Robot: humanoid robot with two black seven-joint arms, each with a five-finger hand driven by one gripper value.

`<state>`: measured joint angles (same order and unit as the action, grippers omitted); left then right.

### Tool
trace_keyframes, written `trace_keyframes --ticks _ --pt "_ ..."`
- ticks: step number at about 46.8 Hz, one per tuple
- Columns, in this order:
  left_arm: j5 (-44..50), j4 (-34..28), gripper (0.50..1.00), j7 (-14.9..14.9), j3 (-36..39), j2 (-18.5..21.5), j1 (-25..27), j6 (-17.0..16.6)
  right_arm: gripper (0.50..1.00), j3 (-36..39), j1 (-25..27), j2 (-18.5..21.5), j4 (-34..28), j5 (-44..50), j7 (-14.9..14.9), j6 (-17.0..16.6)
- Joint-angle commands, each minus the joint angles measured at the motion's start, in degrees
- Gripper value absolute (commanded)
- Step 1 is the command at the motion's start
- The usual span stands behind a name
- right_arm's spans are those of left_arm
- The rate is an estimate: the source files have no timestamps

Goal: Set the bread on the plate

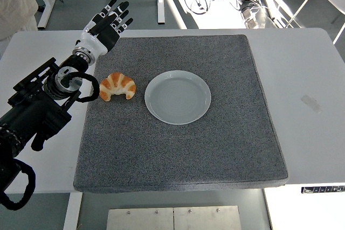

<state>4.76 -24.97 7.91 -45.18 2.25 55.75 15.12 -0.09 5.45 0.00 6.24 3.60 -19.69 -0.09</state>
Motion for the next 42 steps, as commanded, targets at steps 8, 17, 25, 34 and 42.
trace_keyframes --ticks 8,17,25,34,42 --pt "-0.1 -0.5 0.984 -0.1 0.9 0.2 0.6 -0.3 1.0 0.0 0.0 0.0 0.0 0.0 0.0 0.0" --pt "-0.3 -2.4 0.983 -0.5 1.2 0.6 1.1 -0.7 1.0 0.0 0.0 0.0 0.0 0.0 0.0 0.0" --pt "-5.2 -11.1 0.984 0.1 9.6 6.7 0.8 -1.8 1.0 0.0 0.0 0.0 0.0 0.0 0.0 0.0" --pt "-13.3 -13.4 0.984 0.1 17.8 12.2 4.5 -2.9 1.0 0.0 0.0 0.0 0.0 0.0 0.0 0.0" --pt "-30.8 -15.0 0.981 0.3 25.8 17.9 7.9 -4.3 1.0 0.0 0.0 0.0 0.0 0.0 0.0 0.0"
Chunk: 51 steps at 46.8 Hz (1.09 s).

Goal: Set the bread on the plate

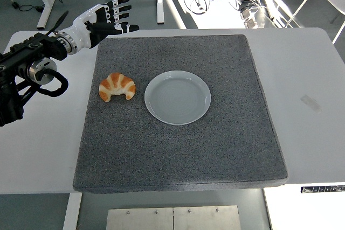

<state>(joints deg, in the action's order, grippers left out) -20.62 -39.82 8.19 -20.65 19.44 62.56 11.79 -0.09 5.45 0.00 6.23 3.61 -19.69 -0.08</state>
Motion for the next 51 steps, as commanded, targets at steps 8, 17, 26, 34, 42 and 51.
trace_keyframes --ticks 8,17,26,34,42,51 --pt "-11.8 -5.4 0.978 0.1 3.4 3.4 2.1 -1.9 1.0 0.0 0.0 0.0 0.0 0.0 0.0 0.0" --pt "-25.6 -12.2 0.975 0.0 5.1 7.7 2.9 -6.3 1.0 0.0 0.0 0.0 0.0 0.0 0.0 0.0" --pt "-33.4 -17.9 0.984 2.6 5.6 12.5 2.7 -6.3 1.0 0.0 0.0 0.0 0.0 0.0 0.0 0.0" --pt "-38.2 -18.6 0.983 2.5 6.5 14.7 3.1 -6.1 1.0 0.0 0.0 0.0 0.0 0.0 0.0 0.0" --pt "-41.4 -18.6 0.981 2.4 12.6 16.0 4.1 -6.0 1.0 0.0 0.0 0.0 0.0 0.0 0.0 0.0" --pt "-42.1 -19.2 0.98 2.6 13.7 15.8 1.4 -6.1 1.0 0.0 0.0 0.0 0.0 0.0 0.0 0.0"
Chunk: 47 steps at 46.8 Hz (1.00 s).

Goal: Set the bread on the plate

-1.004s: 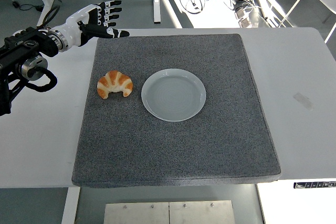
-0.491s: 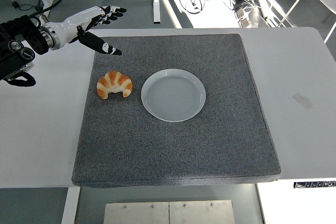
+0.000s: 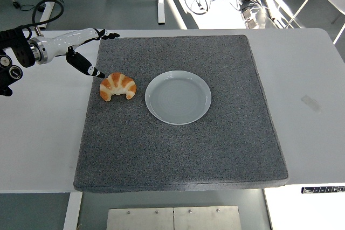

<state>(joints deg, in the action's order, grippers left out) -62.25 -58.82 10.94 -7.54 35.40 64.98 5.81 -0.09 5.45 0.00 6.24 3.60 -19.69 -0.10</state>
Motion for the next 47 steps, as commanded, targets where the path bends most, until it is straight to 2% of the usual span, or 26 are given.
trace_keyframes --ticks 1,11,30,47 --pt "-0.6 -0.3 0.978 -0.1 0.8 -0.2 -1.3 -0.3 1.0 0.0 0.0 0.0 0.0 0.0 0.0 -0.1" --pt "-1.1 -0.3 0.977 -0.1 1.1 -0.8 -3.0 -0.6 1.0 0.0 0.0 0.0 0.0 0.0 0.0 0.0" --pt "-3.6 0.8 0.975 -0.2 1.1 -2.8 -5.3 -4.8 1.0 0.0 0.0 0.0 0.0 0.0 0.0 0.0" --pt "-3.6 4.5 0.971 -0.2 1.2 -7.0 -5.9 -7.6 1.0 -0.1 0.0 0.0 0.0 0.0 0.0 0.0"
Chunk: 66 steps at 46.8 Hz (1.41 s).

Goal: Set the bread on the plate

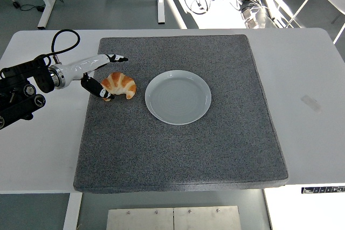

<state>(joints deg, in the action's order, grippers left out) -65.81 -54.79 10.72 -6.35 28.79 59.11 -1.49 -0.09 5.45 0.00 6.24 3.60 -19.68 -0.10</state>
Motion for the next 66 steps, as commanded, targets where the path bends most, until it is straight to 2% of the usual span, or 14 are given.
trace_keyframes --ticks 1,5,12,16,21,25,31,34,36,42,47,53,66 --pt "0.0 0.7 0.971 0.0 0.0 -0.7 -0.1 -0.3 1.0 0.0 0.0 0.0 0.0 0.0 0.0 0.0" --pt "0.1 1.8 0.969 0.0 1.7 -1.6 -0.1 -1.3 1.0 0.0 0.0 0.0 0.0 0.0 0.0 0.0" --pt "0.9 3.1 0.969 0.0 5.3 -3.4 -0.1 -5.2 1.0 0.0 0.0 0.0 0.0 0.0 0.0 0.0" --pt "1.0 3.2 0.963 0.0 5.7 -4.0 -0.2 -5.7 1.0 0.0 0.0 0.0 0.0 0.0 0.0 0.0" --pt "1.1 3.5 0.925 0.0 5.7 -4.2 -0.2 -6.3 1.0 0.0 0.0 0.0 0.0 0.0 0.0 0.0" --pt "1.0 4.0 0.869 0.1 5.8 -4.7 -0.1 -7.1 1.0 0.0 0.0 0.0 0.0 0.0 0.0 0.0" --pt "0.5 4.3 0.706 0.1 5.9 -4.8 0.0 -8.1 1.0 0.0 0.0 0.0 0.0 0.0 0.0 0.0" --pt "0.4 4.3 0.547 0.1 5.9 -4.9 0.1 -8.1 1.0 0.0 0.0 0.0 0.0 0.0 0.0 0.0" --pt "0.3 4.3 0.5 0.2 5.9 -4.9 0.3 -8.1 1.0 0.0 0.0 0.0 0.0 0.0 0.0 0.0" --pt "0.4 4.4 0.5 1.1 5.8 -4.8 0.7 -8.1 1.0 0.0 0.0 0.0 0.0 0.0 0.0 0.0" --pt "0.6 4.4 0.5 4.7 6.0 -4.8 1.4 -8.1 1.0 0.0 0.0 0.0 0.0 0.0 0.0 0.0" --pt "0.9 4.4 0.5 4.7 5.8 -4.7 2.2 -8.1 1.0 0.0 0.0 0.0 0.0 0.0 0.0 0.0" --pt "1.1 4.3 0.5 5.3 6.1 -2.5 9.5 -7.2 1.0 0.0 0.0 0.0 0.0 0.0 0.0 0.0"
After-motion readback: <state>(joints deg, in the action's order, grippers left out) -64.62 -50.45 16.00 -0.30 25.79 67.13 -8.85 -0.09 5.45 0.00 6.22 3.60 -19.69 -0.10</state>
